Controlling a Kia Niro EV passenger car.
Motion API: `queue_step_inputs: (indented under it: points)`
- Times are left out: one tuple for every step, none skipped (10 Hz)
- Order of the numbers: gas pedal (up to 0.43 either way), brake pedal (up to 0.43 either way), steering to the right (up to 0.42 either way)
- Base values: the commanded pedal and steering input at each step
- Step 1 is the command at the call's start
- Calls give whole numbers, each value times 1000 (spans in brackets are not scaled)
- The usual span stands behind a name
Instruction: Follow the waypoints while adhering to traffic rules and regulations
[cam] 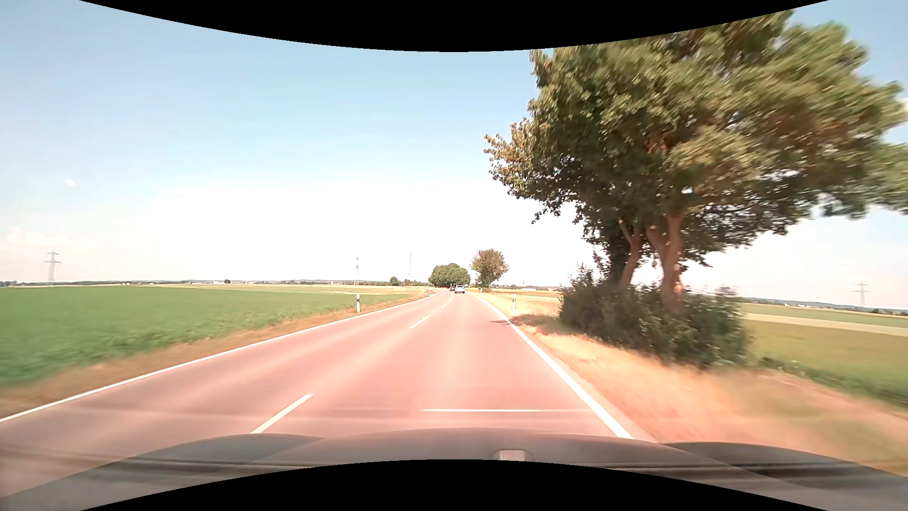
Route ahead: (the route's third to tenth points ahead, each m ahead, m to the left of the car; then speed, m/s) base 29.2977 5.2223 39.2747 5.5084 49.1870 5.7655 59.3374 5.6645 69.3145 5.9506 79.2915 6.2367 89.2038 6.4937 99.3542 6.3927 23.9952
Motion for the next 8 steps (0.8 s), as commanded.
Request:
queue_step_inputs:
  points:
    - [248, 0, -5]
    - [248, 0, -4]
    - [248, 0, -4]
    - [248, 0, -4]
    - [248, 0, -4]
    - [248, 0, -4]
    - [248, 0, -4]
    - [248, 0, -4]
